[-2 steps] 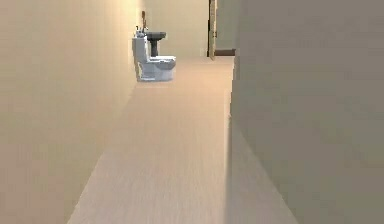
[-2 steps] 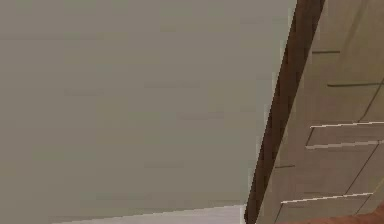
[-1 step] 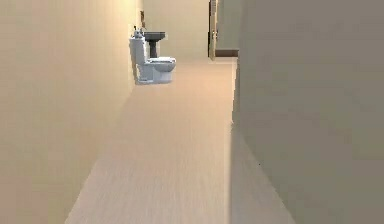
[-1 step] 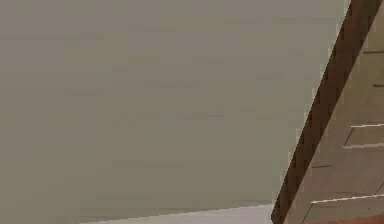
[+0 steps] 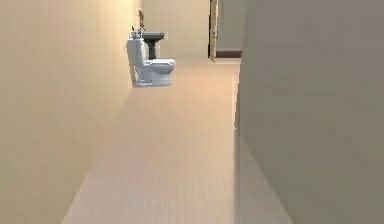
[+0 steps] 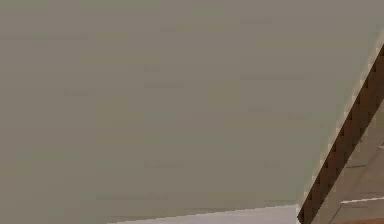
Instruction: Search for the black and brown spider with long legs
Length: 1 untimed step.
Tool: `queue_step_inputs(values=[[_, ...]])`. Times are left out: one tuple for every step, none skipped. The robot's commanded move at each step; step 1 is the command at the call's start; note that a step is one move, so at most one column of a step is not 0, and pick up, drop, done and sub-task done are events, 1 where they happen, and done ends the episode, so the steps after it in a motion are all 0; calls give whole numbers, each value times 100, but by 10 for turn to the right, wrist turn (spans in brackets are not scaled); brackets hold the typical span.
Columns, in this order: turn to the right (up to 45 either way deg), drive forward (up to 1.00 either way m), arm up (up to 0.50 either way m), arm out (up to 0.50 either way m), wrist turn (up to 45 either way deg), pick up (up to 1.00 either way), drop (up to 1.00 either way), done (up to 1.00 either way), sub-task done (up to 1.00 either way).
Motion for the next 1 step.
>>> queue_step_inputs(values=[[-30, 0, 0, 0, 0, 0, 0, 0, 0]])
